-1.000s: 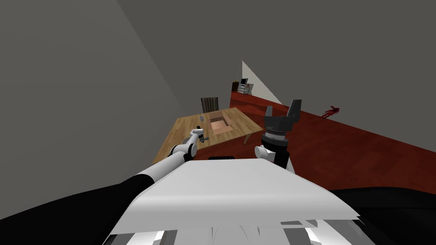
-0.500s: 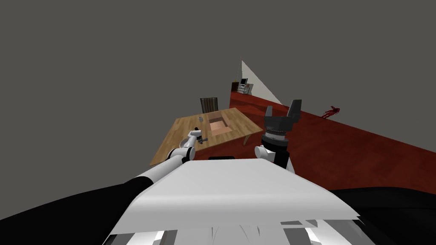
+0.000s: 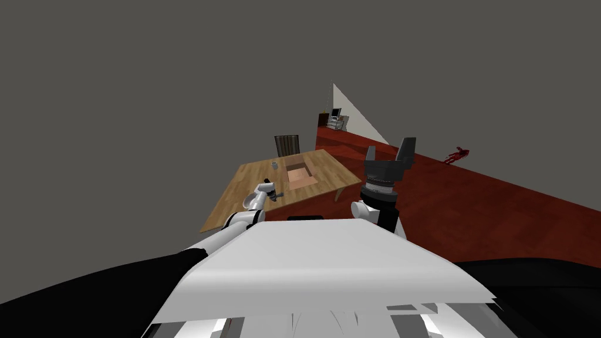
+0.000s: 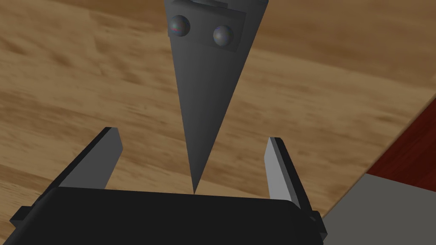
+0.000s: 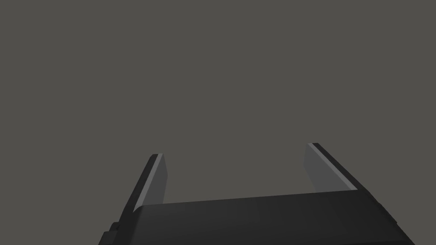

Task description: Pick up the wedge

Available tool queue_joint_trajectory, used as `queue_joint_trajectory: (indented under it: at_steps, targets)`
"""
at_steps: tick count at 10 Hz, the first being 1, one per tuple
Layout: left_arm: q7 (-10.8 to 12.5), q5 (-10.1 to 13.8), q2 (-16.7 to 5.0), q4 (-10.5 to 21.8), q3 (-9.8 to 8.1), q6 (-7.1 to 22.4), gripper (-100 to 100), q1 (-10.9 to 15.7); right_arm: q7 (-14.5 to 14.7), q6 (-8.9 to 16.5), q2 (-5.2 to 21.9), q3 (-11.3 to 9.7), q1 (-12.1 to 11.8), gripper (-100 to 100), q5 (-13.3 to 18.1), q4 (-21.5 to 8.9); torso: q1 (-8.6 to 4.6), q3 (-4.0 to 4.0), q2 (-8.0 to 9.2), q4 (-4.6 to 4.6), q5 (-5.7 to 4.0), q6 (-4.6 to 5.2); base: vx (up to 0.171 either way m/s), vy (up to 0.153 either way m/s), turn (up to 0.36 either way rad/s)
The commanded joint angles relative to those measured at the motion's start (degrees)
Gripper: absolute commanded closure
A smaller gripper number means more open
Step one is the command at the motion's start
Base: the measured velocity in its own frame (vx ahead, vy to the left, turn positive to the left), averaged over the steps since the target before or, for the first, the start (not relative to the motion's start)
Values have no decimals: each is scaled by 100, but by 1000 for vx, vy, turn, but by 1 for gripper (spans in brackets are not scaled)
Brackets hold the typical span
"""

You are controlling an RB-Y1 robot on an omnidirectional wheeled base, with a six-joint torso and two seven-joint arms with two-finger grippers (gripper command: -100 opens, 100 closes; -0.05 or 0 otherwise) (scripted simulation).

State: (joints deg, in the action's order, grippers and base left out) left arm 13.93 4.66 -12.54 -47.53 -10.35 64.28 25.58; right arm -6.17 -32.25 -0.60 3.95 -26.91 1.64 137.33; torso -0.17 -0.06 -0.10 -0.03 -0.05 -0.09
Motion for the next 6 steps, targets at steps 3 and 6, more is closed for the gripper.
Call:
queue_joint_trajectory:
  at_steps: [3, 6]
  targets:
    - [-77, 112, -61, -234, 54, 55, 100, -198, 0, 0, 0, 0, 0, 0, 0, 0, 1, 0, 0, 0, 0, 2, 29, -28, 2]
    - [-78, 111, -59, -230, 55, 60, 100, -196, 0, 0, 0, 0, 0, 0, 0, 0, 15, 5, 8, 3, 5, 1, 0, 0, 0]
